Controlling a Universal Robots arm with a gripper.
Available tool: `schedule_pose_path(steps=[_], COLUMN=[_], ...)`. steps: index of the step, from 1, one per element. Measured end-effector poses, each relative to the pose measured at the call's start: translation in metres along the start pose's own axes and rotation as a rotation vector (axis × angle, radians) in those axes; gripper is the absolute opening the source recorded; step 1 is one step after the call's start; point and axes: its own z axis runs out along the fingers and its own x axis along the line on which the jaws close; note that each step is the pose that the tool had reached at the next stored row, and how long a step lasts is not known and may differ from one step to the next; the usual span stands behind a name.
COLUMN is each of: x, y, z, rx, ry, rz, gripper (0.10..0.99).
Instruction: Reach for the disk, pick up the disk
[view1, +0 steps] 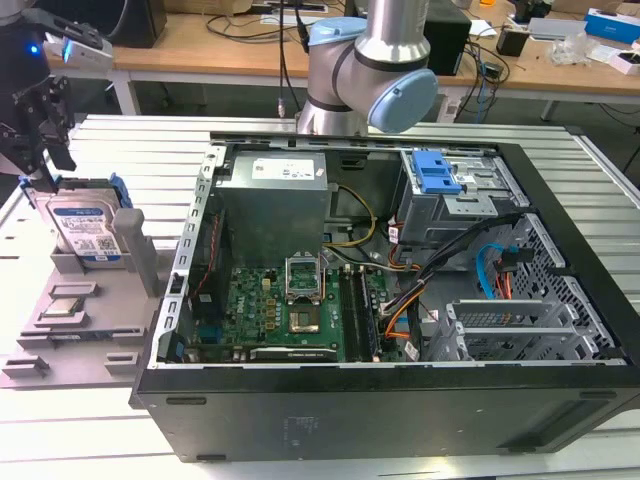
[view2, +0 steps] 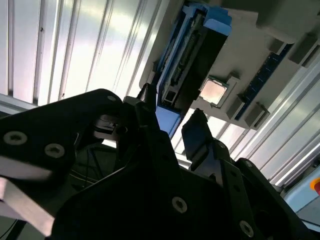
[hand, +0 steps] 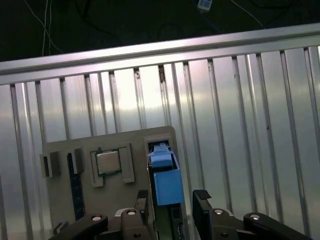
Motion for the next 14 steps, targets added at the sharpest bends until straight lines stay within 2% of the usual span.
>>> schedule_pose_path(steps=[9, 14], x=[0.0000, -0.0001], y=[-0.0003, -0.0005], z=[0.0191, 0.0238], rx=[0.000, 0.000], ry=[0.0003, 0.0003], rz=[-0.008, -0.008], gripper=[0.482, 0.482])
